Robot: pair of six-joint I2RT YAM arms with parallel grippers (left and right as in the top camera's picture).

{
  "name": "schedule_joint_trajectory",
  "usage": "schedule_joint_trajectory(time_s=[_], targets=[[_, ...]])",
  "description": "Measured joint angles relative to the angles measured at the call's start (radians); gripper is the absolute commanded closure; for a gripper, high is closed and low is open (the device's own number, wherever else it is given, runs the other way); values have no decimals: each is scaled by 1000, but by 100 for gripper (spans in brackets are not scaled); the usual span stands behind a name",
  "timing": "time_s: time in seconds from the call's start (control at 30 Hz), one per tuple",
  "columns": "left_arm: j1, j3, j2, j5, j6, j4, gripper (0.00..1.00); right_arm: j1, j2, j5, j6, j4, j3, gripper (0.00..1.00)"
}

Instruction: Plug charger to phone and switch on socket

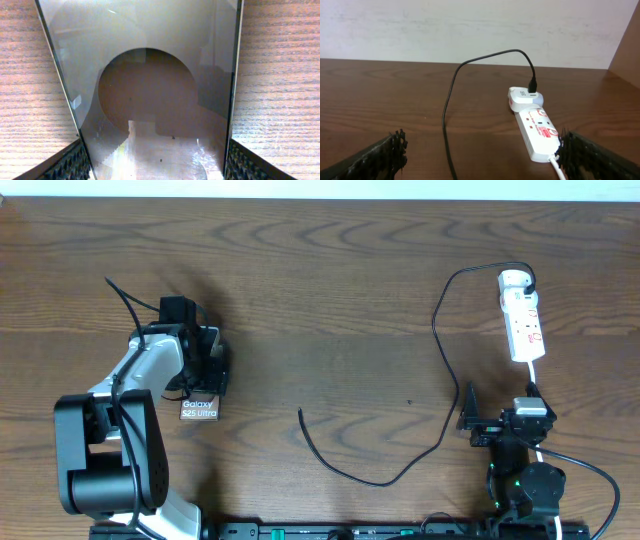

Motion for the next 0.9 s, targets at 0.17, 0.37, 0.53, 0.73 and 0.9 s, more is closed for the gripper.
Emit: schedule_joint_trajectory(time_s=[0.17,0.37,0.53,0.73,0.9], targets=[[0,0,-2,-1,0,0,31,0,0,0,0,0,0,1],[0,0,-2,-1,0,0,37,0,0,0,0,0,0,1],[0,0,-2,-1,0,0,42,0,0,0,0,0,0,1],[0,0,-2,-1,0,0,53,0,0,0,0,0,0,1],[0,0,-2,-1,0,0,64,0,0,0,0,0,0,1]])
